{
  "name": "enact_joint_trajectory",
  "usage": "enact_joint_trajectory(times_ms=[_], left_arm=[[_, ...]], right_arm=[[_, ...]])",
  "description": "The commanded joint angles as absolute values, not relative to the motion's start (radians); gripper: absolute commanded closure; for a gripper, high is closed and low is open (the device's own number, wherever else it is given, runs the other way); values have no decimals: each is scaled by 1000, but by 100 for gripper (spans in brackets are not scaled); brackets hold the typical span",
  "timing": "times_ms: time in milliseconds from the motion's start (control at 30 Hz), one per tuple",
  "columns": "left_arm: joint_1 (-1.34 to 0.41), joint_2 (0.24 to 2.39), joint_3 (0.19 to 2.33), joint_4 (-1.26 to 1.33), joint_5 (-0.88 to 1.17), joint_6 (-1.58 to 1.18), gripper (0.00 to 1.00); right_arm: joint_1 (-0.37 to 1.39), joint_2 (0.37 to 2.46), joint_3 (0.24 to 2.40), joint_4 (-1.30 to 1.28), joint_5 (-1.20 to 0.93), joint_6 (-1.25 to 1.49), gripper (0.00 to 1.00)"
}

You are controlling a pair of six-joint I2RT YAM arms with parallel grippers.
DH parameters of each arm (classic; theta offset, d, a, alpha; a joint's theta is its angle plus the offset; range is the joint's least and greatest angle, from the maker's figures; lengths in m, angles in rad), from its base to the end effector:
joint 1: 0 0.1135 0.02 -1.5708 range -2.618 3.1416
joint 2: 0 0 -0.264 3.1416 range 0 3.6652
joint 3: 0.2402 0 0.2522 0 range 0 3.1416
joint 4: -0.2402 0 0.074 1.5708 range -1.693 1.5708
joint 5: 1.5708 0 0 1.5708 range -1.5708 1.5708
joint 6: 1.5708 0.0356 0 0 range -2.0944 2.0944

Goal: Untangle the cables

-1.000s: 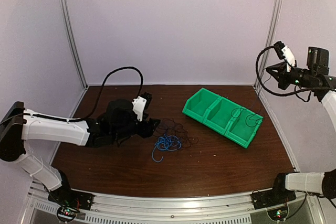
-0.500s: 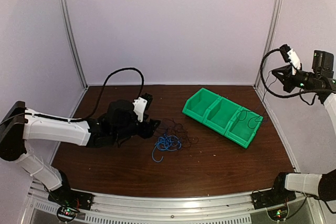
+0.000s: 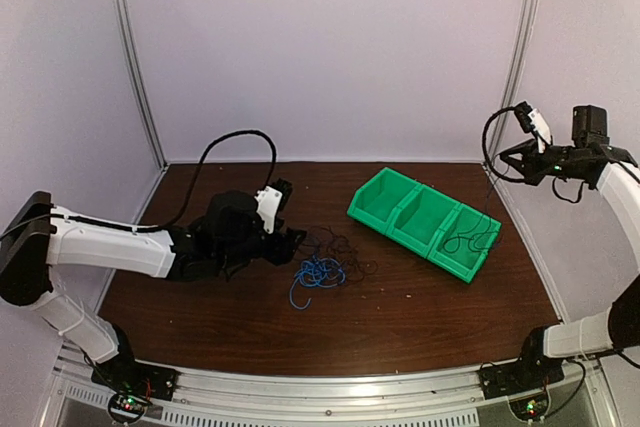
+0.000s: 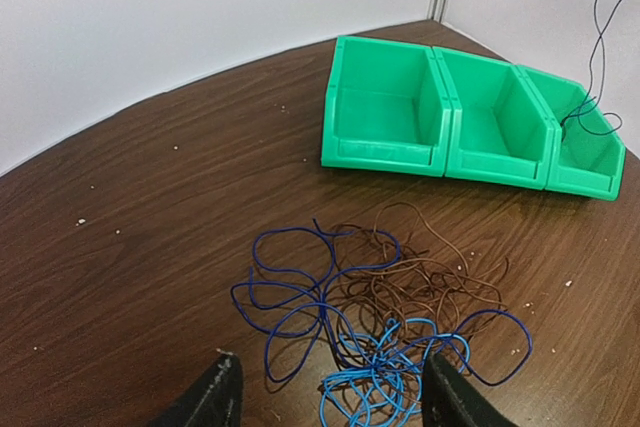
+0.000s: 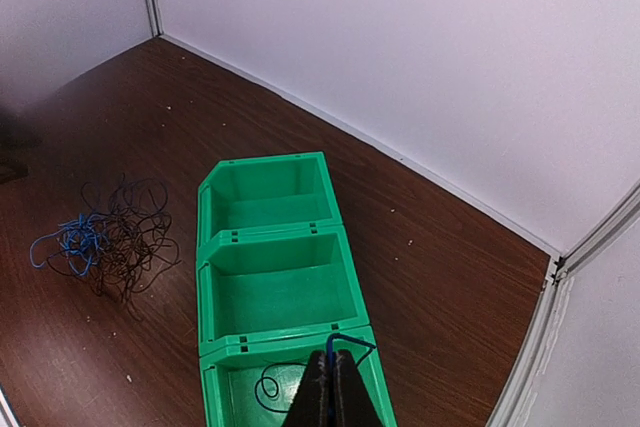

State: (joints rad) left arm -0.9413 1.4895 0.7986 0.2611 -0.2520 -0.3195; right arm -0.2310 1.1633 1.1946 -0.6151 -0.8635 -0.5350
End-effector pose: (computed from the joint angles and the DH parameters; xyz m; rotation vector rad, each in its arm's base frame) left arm 0.1980 -0.2568 0.2216 0.4625 1.9769 -0.5584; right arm 0.2392 -0.0285 0.3700 -0.7547 1.8106 0.4309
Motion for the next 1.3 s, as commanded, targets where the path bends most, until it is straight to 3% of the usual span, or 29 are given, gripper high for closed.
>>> enact_joint_trajectory(times_ms=[0,667,1267], left_arm=[[-933,1510,839,284,-263,-316,38],[-933,1526,838,294,-255,-326,38],[-932,1539,817,324,-249,-324,38]], right_arm=[[-216,1204,1291,-582,-920,-508,100],[-68,1288,1402,-569,-832,-462,100],[-127,1405,1074,-600,-743,-620,100]])
